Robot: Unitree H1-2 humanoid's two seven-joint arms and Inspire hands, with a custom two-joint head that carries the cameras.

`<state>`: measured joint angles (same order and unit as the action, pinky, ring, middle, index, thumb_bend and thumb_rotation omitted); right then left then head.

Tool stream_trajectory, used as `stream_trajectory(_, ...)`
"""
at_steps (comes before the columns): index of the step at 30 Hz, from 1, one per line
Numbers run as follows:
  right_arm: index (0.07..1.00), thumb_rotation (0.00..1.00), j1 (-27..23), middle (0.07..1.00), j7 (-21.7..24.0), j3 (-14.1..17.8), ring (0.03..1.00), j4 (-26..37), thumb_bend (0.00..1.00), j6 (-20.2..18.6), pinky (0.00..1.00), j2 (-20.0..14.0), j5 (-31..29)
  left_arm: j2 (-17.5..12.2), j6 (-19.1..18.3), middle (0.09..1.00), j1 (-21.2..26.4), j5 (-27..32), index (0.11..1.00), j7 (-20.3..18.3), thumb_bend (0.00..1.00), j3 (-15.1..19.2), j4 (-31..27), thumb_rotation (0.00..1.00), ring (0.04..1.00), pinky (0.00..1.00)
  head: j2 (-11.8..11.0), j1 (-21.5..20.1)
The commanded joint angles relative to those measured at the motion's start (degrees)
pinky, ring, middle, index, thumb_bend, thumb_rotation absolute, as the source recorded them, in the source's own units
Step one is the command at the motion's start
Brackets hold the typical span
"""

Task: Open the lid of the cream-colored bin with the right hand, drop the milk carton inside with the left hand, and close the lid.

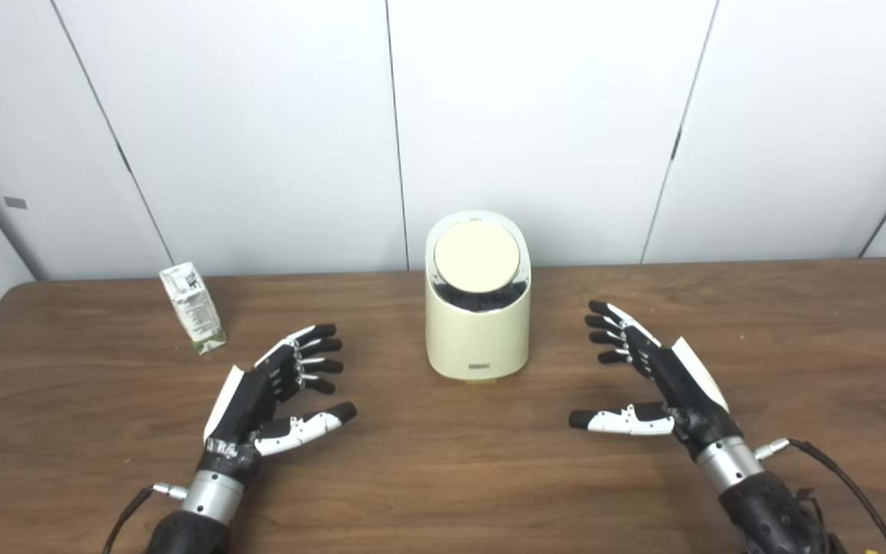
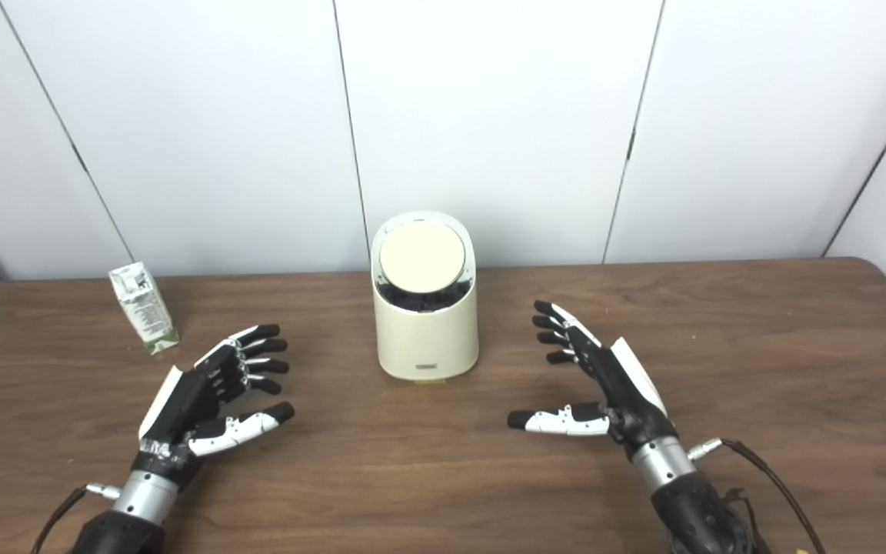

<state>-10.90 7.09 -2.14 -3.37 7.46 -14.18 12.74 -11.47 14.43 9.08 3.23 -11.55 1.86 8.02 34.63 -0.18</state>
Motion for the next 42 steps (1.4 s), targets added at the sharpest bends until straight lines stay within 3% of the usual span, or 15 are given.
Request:
stream_trajectory(1, 0.912, 0.25, -2.2, 0.873, -1.1, 0.5, 0.834, 1.3, 0.77, 2.1, 0.74, -0.4, -0.3, -0.7, 1.1, 0.795, 1.6, 0.7, 0.852, 0.3, 0.73, 0.5, -1.6, 0.12, 0.708, 0.61, 0.1, -0.1)
stream_trajectory(11, 0.915, 0.24, -1.9, 0.881, -0.9, 0.6, 0.826, 1.4, 0.76, 1.8, 0.73, -0.3, -1.0, -0.5, 2.0, 0.788, 1.6, 0.0, 0.842, 0.4, 0.73, 0.2, -1.3, 0.13, 0.703, 0.60, 0.1, -0.2)
stream_trajectory(19, 0.910, 0.31, -2.9, 0.867, -1.3, 0.3, 0.827, 5.7, 0.76, -0.2, 0.73, 0.6, 0.3, -0.2, 1.6, 0.795, 1.6, 1.1, 0.847, 0.0, 0.72, 0.2, -1.5, 0.10, 0.708, 0.60, 0.0, -0.5)
stream_trajectory(28, 0.919, 0.39, -6.5, 0.884, -3.7, 0.8, 0.860, 8.5, 0.81, -5.7, 0.75, 2.5, 6.0, 0.2, 1.5, 0.788, 1.4, 0.3, 0.841, 0.5, 0.72, 0.0, -1.7, 0.10, 0.701, 0.59, -0.1, -0.4)
stream_trajectory(42, 0.930, 0.50, -13.0, 0.898, -4.3, 0.5, 0.882, 6.9, 0.87, -10.9, 0.81, 2.7, 7.0, 0.4, 2.5, 0.789, 1.4, 0.7, 0.844, 0.2, 0.70, 0.1, -0.8, 0.08, 0.699, 0.59, -0.7, -0.4)
